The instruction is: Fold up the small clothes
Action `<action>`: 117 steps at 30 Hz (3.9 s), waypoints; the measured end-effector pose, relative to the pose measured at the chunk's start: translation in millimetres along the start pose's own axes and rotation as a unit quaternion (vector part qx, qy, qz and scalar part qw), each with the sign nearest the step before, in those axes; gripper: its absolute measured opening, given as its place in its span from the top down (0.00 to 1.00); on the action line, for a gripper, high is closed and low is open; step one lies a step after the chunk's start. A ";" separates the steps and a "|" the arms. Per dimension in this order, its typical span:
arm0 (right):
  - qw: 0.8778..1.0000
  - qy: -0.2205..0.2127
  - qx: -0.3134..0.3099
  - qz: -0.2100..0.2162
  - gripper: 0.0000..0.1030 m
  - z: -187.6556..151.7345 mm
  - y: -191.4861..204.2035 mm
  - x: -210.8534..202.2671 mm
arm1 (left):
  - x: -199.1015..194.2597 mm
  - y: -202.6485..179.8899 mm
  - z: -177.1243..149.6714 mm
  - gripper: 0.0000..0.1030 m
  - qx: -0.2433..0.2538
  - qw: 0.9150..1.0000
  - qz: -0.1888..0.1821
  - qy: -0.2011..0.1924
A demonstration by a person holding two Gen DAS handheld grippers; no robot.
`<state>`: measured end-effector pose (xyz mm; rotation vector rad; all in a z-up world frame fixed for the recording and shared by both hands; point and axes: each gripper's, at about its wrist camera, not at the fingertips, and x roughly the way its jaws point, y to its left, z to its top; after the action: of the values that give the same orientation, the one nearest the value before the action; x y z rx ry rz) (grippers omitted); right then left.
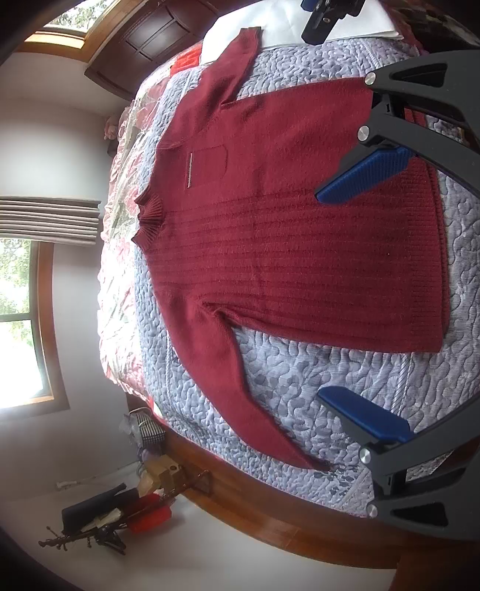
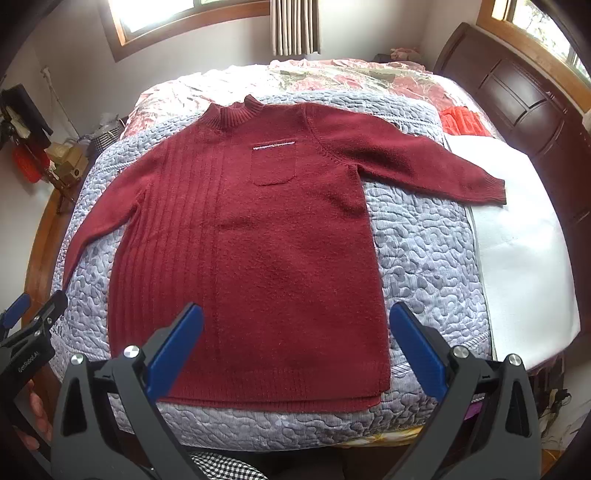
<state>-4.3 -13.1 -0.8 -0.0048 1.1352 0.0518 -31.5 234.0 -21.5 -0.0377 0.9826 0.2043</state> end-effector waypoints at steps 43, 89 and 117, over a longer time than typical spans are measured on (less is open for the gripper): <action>1.000 0.004 -0.007 0.014 0.03 2.5 -11.3 6.0 | -4.8 -15.4 4.5 0.04 0.008 1.000 -0.005 -0.014; 0.999 -0.016 0.050 -0.008 0.03 70.0 -145.0 67.8 | 46.5 -91.7 59.9 0.04 0.015 1.000 -0.005 -0.025; 0.991 0.028 0.123 -0.036 0.29 173.3 -502.5 240.7 | 189.1 -376.8 161.5 0.04 0.077 0.996 -0.040 -0.029</action>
<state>276.1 -500.4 -157.1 0.1730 1.1901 -0.1529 273.9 -86.1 -111.3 0.0693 0.9340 0.0555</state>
